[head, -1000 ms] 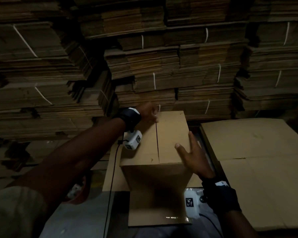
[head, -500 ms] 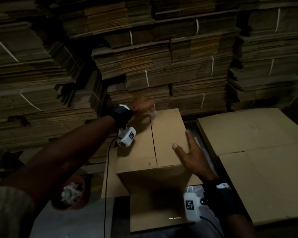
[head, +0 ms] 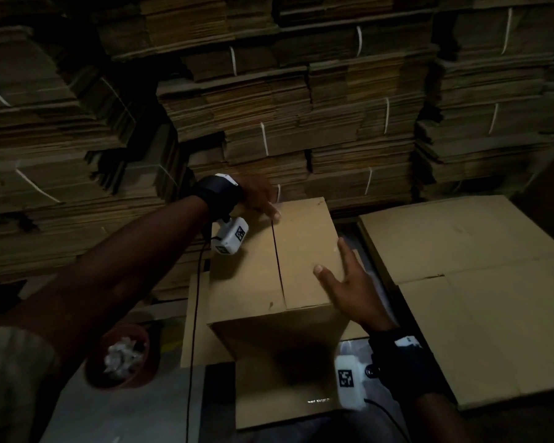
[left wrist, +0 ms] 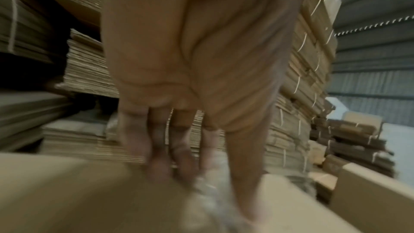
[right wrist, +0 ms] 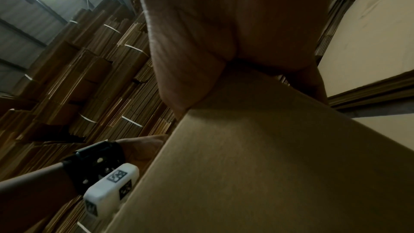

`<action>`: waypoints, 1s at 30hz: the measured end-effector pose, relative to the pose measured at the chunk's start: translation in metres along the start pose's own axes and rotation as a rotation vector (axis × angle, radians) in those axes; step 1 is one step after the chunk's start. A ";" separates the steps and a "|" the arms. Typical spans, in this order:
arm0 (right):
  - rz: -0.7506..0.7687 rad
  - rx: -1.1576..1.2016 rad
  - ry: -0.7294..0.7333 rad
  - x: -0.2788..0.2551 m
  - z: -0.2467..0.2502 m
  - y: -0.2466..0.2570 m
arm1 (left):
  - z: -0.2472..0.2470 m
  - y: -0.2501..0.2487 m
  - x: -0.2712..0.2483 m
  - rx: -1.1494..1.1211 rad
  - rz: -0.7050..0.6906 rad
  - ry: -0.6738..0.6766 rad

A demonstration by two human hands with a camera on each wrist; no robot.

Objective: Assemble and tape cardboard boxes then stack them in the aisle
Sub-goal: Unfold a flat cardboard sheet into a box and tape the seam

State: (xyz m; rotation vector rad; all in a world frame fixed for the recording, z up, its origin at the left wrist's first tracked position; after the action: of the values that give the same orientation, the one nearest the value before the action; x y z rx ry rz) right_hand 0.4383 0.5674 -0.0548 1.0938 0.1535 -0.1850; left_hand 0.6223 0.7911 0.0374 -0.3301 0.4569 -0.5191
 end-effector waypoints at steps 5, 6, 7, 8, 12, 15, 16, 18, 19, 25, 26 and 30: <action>0.001 0.006 -0.002 0.002 -0.001 -0.001 | 0.014 -0.001 0.006 0.102 0.093 -0.342; -0.004 0.011 -0.002 0.002 -0.001 -0.002 | 0.017 0.003 0.006 0.094 0.136 -0.434; -0.008 0.019 -0.005 0.003 -0.002 -0.003 | 0.020 0.007 0.006 0.052 0.166 -0.515; -0.011 0.031 -0.009 0.003 -0.002 -0.003 | 0.023 0.012 0.008 0.017 0.169 -0.586; -0.026 0.070 -0.028 0.003 -0.003 -0.003 | 0.036 0.021 0.004 -0.238 0.085 -0.710; -0.032 0.068 -0.040 0.001 -0.003 -0.001 | 0.035 0.017 -0.004 -0.461 -0.020 -0.761; -0.032 0.072 -0.040 0.001 -0.003 -0.001 | 0.034 0.015 -0.008 -0.455 -0.028 -0.794; -0.034 0.079 -0.037 0.001 -0.002 -0.001 | 0.028 0.001 -0.025 -0.394 -0.064 -0.791; -0.030 0.079 -0.040 0.000 -0.002 -0.001 | 0.022 -0.010 -0.038 -0.393 -0.089 -0.774; -0.004 0.075 -0.019 -0.001 -0.001 0.001 | -0.031 -0.028 -0.105 -0.604 -0.119 -0.782; 0.010 0.087 -0.021 -0.001 0.000 0.001 | -0.042 -0.027 -0.116 -0.665 -0.102 -0.798; 0.007 0.077 -0.029 0.001 -0.001 -0.002 | -0.085 -0.047 -0.175 -0.850 -0.041 -0.804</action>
State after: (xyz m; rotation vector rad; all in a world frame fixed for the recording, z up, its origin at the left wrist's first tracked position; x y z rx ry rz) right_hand 0.4388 0.5675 -0.0577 1.1678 0.1174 -0.2013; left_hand 0.4263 0.8320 0.0428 -1.3072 -0.1455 -0.1687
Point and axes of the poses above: each hand's wrist, its own x-axis towards the middle knuckle, its own z-axis out of the back of the hand, y = z × x, the point moved 3 cm from there along x, towards the middle knuckle, and after that the axes turned 12 degrees about -z, right-handed, at the moved point
